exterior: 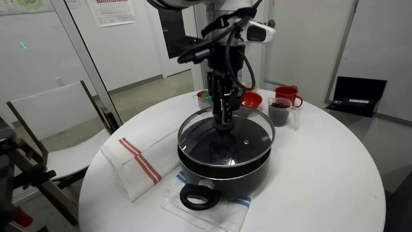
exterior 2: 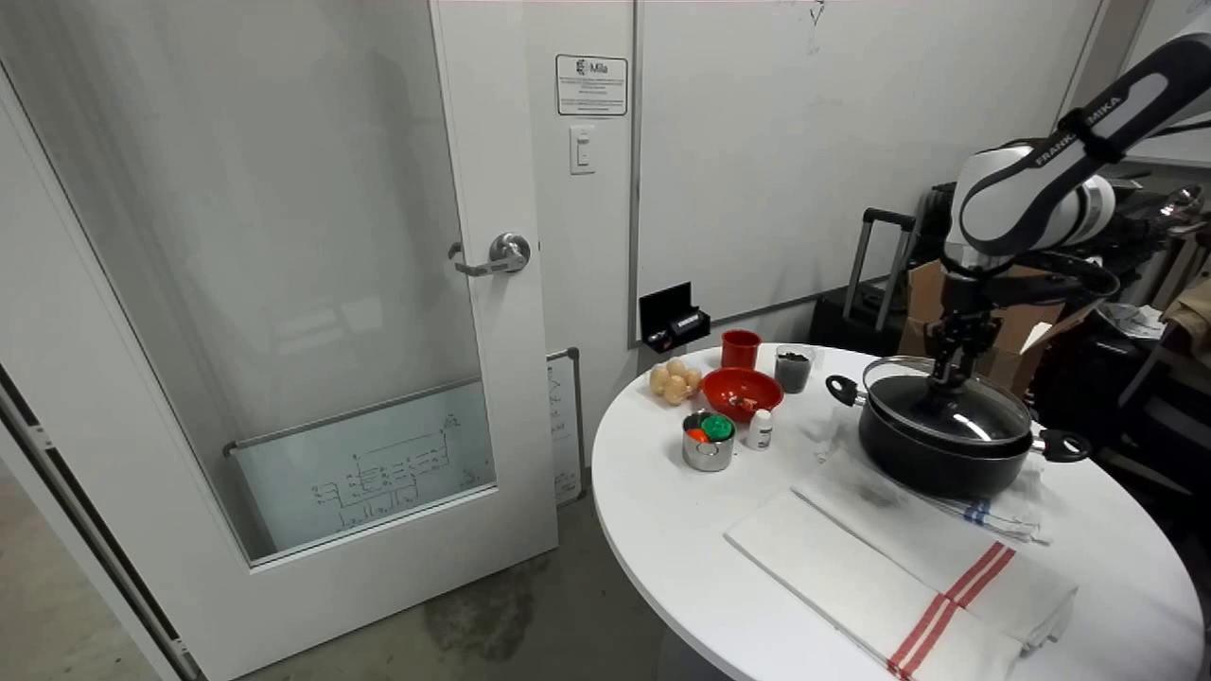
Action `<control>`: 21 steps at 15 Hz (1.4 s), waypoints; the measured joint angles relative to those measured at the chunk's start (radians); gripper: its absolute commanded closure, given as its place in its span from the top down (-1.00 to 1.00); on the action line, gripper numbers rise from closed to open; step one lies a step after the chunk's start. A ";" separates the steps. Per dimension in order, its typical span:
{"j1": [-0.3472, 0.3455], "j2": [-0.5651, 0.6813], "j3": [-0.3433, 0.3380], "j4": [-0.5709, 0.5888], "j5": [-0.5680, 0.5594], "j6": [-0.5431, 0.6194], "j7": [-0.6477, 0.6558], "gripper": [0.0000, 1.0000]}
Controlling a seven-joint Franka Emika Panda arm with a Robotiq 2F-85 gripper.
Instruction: Remove the lid from the pot
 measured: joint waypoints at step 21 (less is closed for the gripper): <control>0.273 -0.281 0.107 -0.239 -0.073 0.017 -0.030 -0.50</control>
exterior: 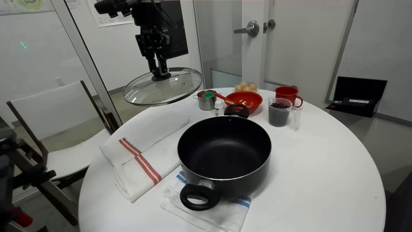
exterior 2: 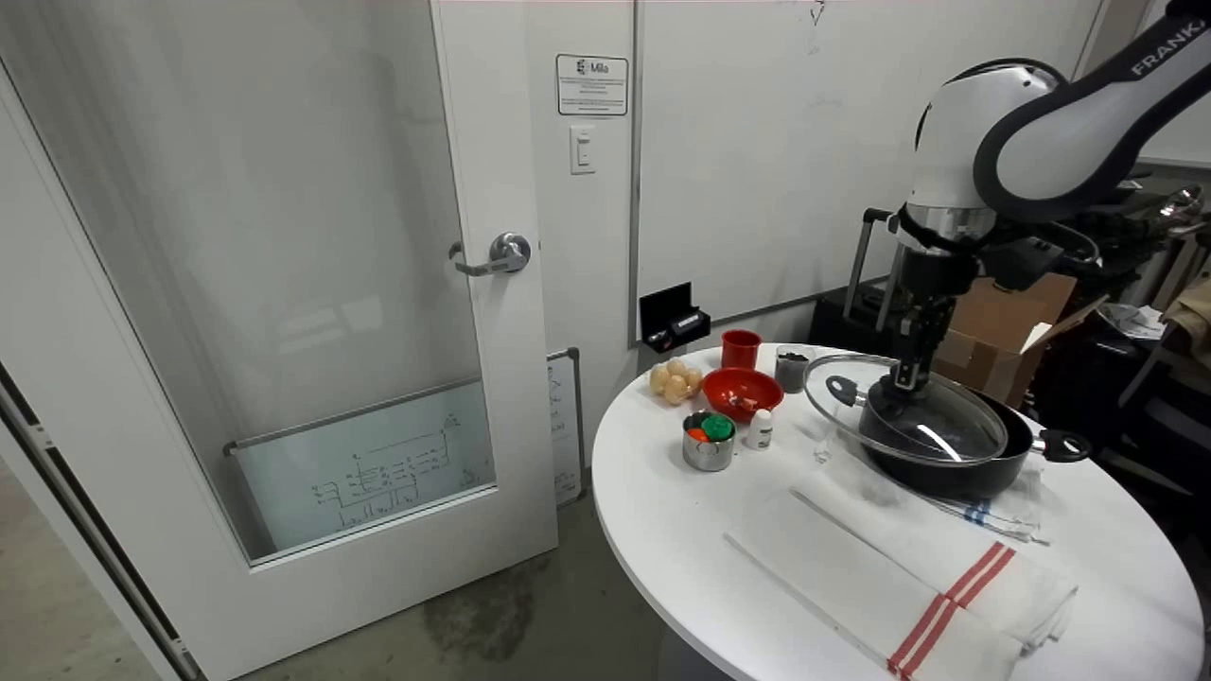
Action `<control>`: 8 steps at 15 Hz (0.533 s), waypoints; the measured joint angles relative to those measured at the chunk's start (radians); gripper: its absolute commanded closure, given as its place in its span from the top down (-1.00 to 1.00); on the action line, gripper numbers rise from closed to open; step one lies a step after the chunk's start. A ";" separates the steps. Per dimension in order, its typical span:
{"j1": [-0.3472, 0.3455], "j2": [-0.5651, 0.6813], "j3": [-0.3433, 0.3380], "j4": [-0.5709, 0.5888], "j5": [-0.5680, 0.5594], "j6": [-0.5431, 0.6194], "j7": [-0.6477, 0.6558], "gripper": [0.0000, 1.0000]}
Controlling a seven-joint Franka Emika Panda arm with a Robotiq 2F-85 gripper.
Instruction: Remove the lid from the pot
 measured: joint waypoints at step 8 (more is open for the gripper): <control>0.049 0.127 0.004 0.049 -0.029 0.003 0.003 -0.50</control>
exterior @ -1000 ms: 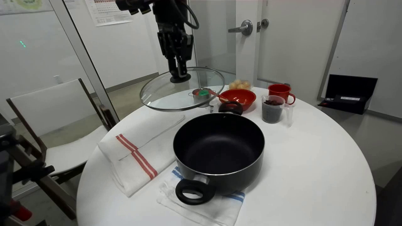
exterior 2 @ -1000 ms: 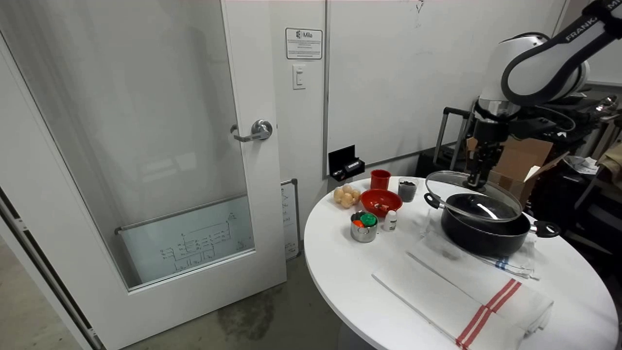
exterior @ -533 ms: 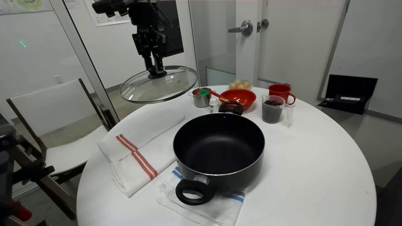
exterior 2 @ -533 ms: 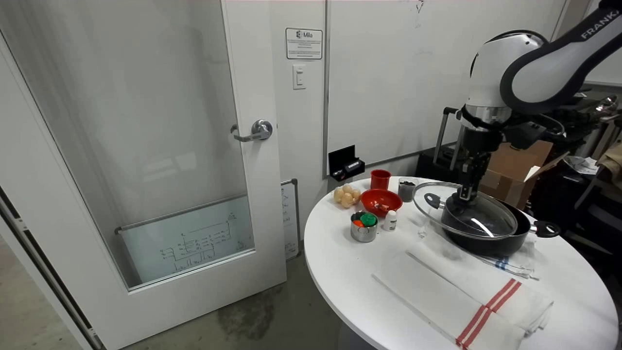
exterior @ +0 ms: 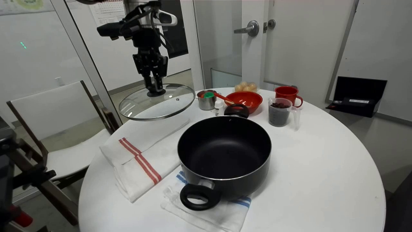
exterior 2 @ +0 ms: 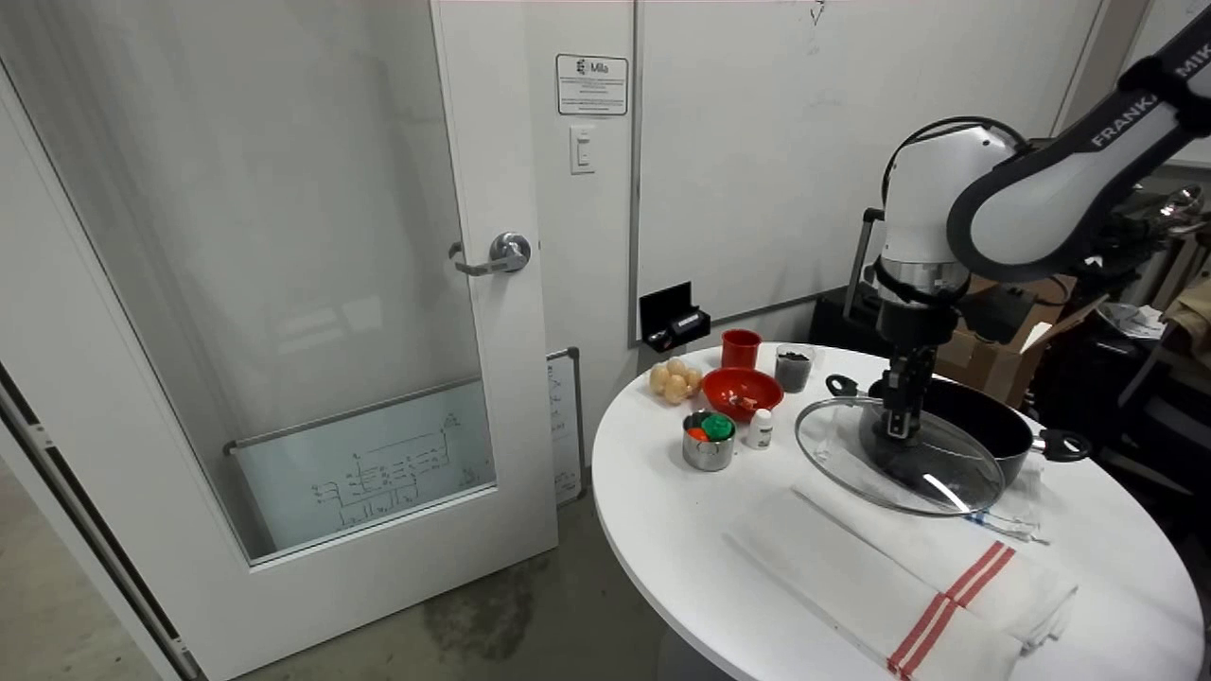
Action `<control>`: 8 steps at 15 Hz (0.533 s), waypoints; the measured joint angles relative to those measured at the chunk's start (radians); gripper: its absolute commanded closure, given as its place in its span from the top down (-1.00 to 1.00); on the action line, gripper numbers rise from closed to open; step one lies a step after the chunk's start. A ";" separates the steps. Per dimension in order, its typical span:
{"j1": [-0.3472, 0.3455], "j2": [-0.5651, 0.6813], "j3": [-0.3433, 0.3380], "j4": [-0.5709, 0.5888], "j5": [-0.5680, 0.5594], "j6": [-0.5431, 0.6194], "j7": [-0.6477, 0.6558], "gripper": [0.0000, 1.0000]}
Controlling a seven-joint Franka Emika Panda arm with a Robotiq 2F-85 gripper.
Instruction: Remove the lid from the pot
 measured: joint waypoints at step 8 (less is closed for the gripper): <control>0.023 0.188 0.000 0.149 0.000 0.000 0.000 -0.50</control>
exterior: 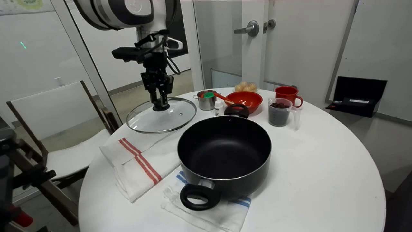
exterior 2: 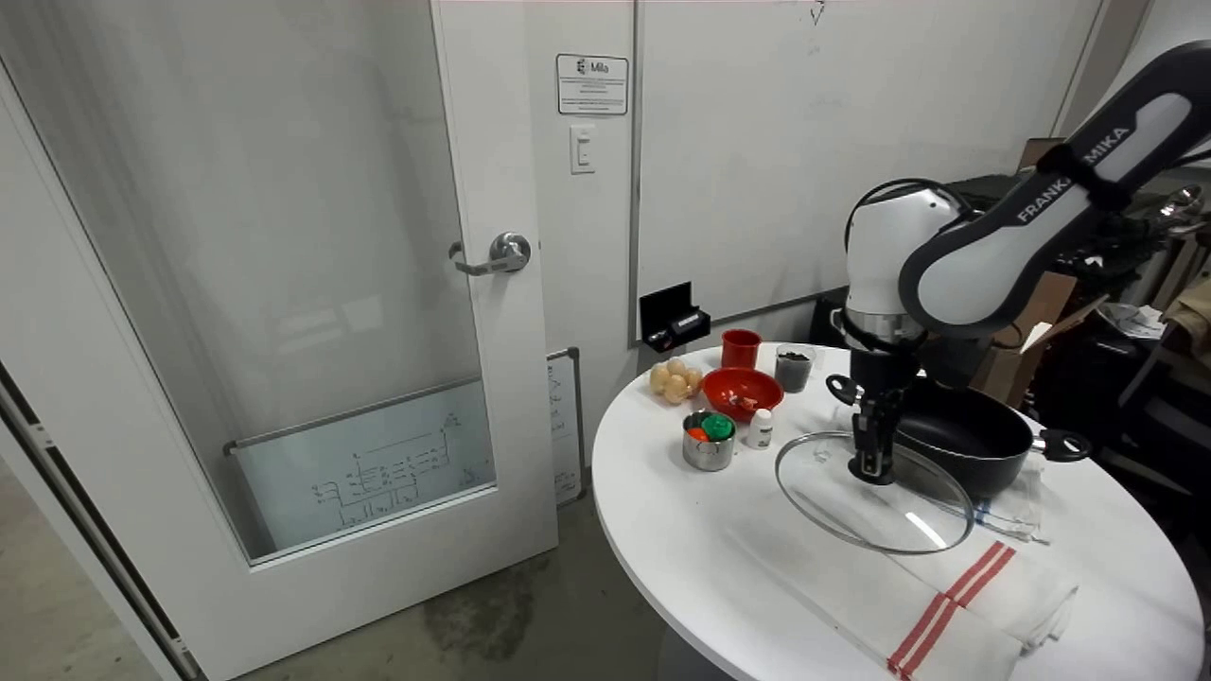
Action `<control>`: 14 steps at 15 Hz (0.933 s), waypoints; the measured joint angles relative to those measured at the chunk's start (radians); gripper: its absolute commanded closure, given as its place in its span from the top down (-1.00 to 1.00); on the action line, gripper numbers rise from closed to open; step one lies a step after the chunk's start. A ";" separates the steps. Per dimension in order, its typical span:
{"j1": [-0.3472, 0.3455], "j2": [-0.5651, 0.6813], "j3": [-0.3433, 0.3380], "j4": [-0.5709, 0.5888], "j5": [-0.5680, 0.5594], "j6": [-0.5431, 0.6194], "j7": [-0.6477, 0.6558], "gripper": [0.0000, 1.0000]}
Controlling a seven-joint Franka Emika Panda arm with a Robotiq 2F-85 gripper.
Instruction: Remove the lid from the pot
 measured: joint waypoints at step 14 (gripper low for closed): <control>0.002 0.268 -0.005 0.224 0.000 0.021 0.023 -0.50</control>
